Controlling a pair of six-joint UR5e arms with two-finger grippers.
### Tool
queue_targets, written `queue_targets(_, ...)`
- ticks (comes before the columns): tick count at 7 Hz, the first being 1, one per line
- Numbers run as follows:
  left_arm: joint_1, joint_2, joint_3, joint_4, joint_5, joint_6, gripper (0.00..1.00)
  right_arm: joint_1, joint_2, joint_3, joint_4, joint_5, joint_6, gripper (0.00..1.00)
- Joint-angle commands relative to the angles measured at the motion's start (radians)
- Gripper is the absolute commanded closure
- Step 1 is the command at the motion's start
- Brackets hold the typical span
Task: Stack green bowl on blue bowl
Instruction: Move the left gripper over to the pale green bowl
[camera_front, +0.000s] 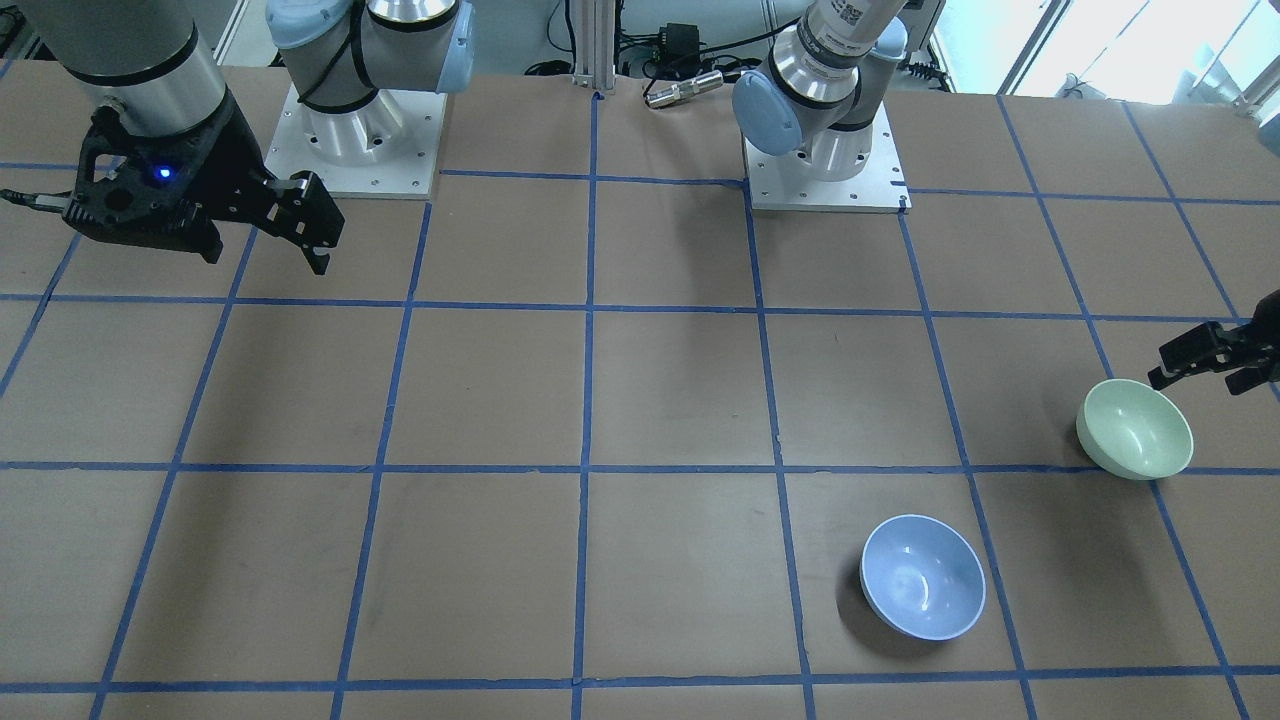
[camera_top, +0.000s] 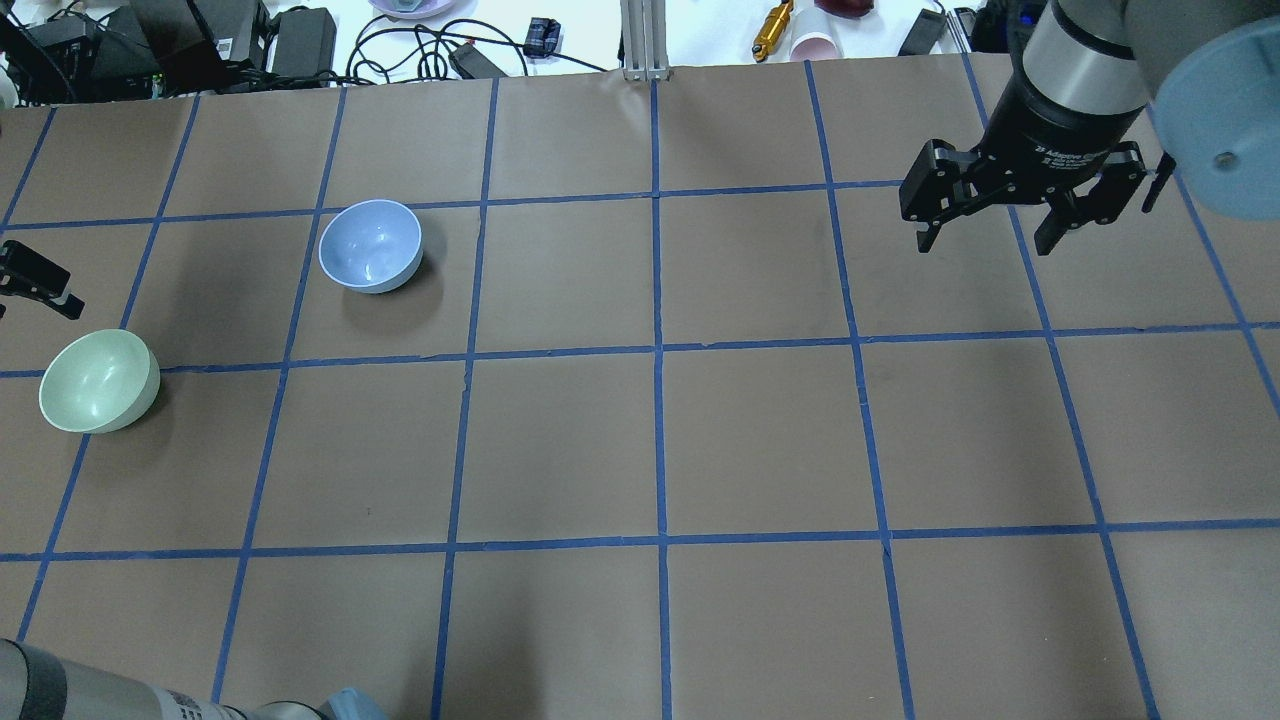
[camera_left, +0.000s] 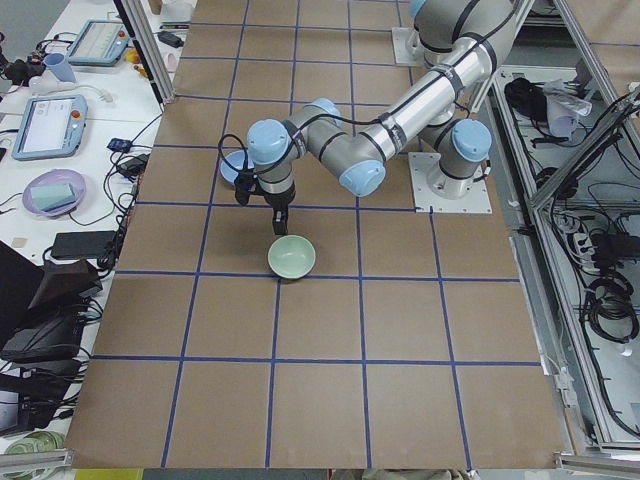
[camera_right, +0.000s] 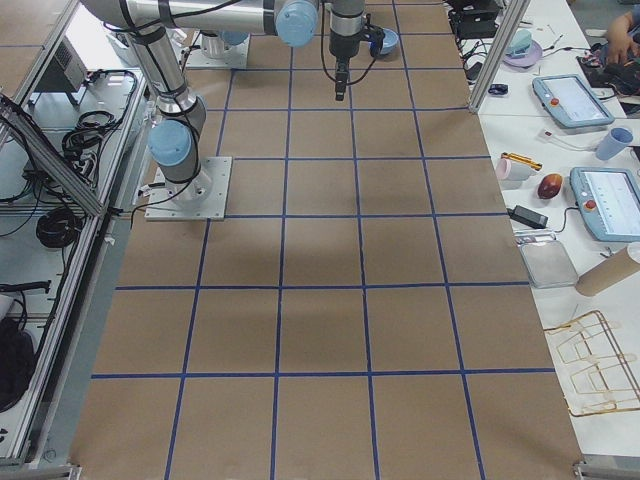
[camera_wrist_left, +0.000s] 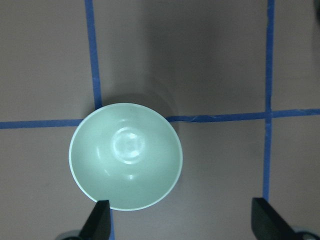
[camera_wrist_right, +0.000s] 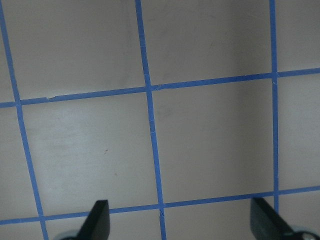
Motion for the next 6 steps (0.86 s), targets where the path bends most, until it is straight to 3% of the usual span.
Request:
queue_targets(1,0.069,-0.081,-0.005,0.105,-0.006,0.119,0.00,0.000,0.000,0.000,0.000,0.001,0.000,0.00)
queue_targets(6,0.135,-0.212,-0.013,0.182,-0.089,0.230,0.00,0.000,0.000,0.000,0.000,0.000,0.000,0.00)
